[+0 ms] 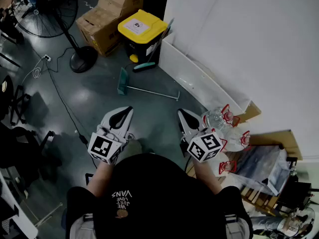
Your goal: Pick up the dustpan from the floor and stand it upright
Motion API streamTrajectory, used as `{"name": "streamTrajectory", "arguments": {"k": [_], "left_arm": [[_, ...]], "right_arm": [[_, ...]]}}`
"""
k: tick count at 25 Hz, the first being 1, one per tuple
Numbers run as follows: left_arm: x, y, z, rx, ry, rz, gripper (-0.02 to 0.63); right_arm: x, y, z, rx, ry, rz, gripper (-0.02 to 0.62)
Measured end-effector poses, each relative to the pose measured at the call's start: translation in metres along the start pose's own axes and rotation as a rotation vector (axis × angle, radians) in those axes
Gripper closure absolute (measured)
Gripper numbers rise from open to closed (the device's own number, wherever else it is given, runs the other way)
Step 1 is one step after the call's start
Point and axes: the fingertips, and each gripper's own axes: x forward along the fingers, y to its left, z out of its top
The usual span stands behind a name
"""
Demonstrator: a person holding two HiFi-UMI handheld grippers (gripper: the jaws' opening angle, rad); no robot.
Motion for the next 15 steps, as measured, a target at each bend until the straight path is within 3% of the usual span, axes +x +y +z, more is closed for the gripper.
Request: {"name": "streamTrajectory", "arguments": {"k": [7, 15], "left_arm": [[0.041, 0.042, -0.011, 0.003, -0.039, -0.041, 0.555], [0.106, 0.126, -0.024, 0.021, 0.006, -0.178, 0.554]], "right_arm": [[0.047, -0.018, 0.002, 0.002, -0.021, -0.036, 0.592], [0.120, -0.055, 0.006, 0.057, -0.043, -0.227, 0.589]]}}
